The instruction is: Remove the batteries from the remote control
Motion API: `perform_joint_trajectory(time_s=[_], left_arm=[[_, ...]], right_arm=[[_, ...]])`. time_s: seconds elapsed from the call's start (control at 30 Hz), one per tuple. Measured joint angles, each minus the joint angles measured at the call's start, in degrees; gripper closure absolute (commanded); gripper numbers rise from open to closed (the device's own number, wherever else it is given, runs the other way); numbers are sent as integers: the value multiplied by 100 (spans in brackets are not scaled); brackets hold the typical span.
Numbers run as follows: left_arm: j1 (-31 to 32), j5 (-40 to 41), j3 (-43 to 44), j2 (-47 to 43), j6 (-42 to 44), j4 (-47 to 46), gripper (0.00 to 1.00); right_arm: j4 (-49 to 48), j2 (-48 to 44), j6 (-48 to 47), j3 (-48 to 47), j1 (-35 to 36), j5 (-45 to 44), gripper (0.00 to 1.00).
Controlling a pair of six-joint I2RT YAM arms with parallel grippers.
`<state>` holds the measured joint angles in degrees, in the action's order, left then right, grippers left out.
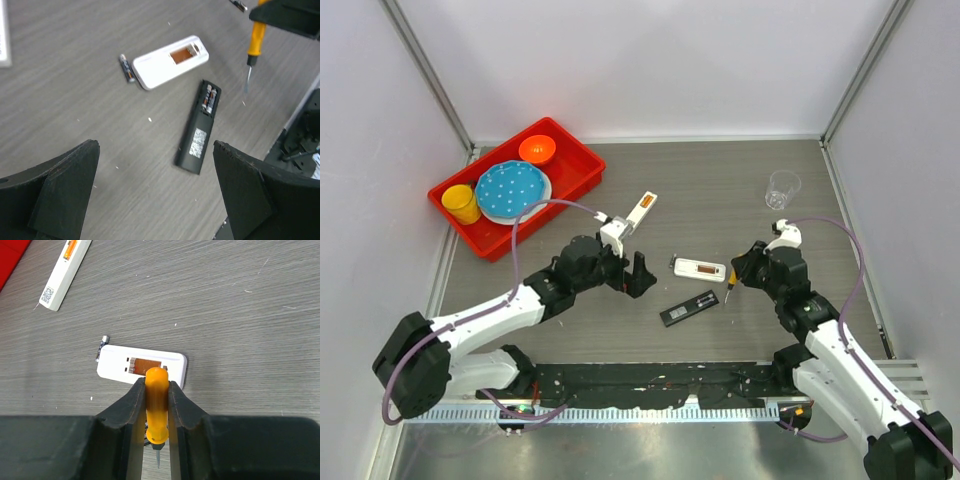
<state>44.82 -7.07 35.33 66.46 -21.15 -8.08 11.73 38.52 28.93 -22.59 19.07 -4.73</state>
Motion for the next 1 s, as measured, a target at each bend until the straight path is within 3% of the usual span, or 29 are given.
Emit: perform_joint_trajectory(time_s=[0.27, 0.67, 1.0], left_arm=[[96, -415, -273, 120, -278, 197, 2], [1937, 1021, 968, 1893, 734, 1038, 2], [2417, 1189, 1565, 3036, 1665, 1283, 18]], right_arm=[[-225, 208, 11, 0, 0, 105, 99], [-398, 313, 13, 0, 0, 129, 99], [-439, 308, 28, 0, 0, 164, 99]])
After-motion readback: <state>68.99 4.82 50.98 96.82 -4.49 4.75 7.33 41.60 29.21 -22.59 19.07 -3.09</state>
